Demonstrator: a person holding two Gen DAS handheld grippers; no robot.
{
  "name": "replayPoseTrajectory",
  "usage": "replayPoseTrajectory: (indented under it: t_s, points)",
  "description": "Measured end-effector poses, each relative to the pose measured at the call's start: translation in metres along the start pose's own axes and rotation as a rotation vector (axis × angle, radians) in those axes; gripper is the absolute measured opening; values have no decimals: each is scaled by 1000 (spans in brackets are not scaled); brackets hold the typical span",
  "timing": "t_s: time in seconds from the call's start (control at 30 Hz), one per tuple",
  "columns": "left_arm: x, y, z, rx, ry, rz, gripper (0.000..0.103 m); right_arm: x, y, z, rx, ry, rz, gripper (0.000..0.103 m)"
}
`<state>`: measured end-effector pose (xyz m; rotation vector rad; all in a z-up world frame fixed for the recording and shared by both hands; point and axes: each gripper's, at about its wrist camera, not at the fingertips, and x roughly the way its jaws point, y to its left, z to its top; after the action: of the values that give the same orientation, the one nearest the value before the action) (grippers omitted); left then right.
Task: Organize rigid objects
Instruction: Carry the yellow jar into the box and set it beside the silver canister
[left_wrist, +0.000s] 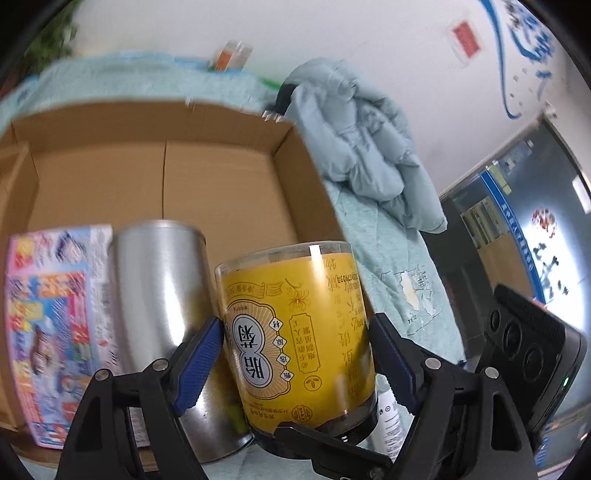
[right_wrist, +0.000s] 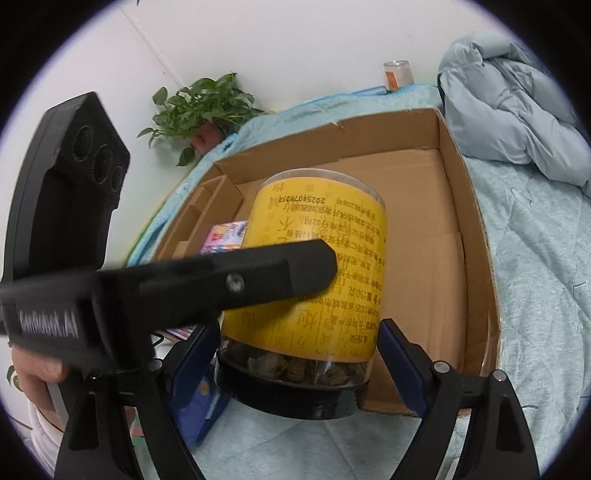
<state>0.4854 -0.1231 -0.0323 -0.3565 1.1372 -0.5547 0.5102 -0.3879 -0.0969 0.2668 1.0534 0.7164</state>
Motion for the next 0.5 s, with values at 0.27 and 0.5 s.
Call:
replayPoseTrajectory:
  t_s: [0.27, 0.5]
  points:
    - [19, -14, -14, 107, 8, 110, 73, 14, -10, -14, 10, 68, -78, 88]
    - [-3, -16, -24, 116, -32, 166, 74, 0, -6, -20, 36, 56, -89, 88]
